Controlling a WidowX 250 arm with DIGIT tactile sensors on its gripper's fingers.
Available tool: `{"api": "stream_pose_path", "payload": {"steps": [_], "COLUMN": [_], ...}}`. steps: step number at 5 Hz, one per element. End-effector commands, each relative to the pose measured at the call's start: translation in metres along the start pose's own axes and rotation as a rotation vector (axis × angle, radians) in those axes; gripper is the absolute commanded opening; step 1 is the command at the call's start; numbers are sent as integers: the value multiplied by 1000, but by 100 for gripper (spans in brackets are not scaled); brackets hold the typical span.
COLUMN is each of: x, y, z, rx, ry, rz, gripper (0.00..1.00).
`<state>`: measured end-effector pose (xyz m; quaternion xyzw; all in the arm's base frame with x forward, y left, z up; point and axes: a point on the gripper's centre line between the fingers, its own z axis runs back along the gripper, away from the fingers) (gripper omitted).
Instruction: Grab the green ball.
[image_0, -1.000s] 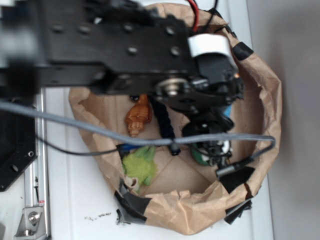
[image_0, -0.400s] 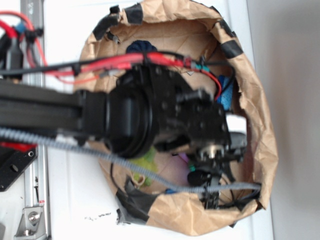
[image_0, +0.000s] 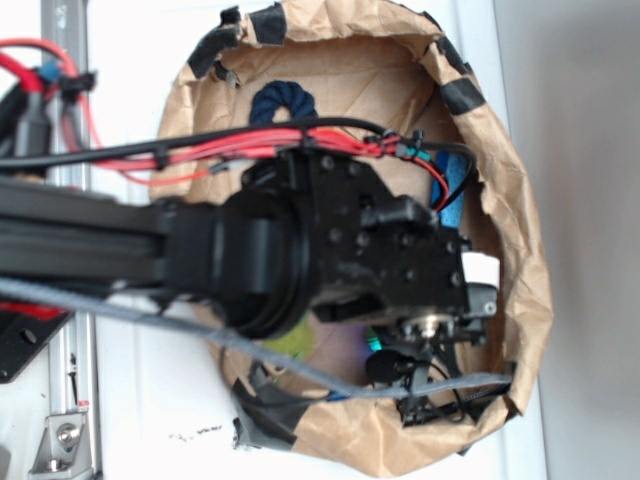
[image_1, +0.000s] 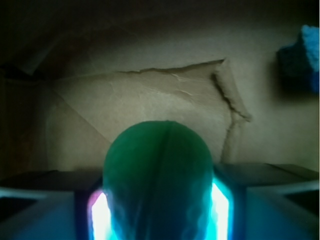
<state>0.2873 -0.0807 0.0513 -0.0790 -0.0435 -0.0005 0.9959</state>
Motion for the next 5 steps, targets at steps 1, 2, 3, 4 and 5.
{"api": "stream_pose_path", "payload": {"steps": [1,2,3,4,5], "x": [3,-13,-20,-27,-29], "y": [10,38,45,54,57], "z": [116,165,177,177,170], "rx": [280,381,362,379,380], "ry": [-135,-125,-130,-142,-131], "rz": [-161,-159,-169,-160,-161], "gripper": [0,0,0,0,0]}}
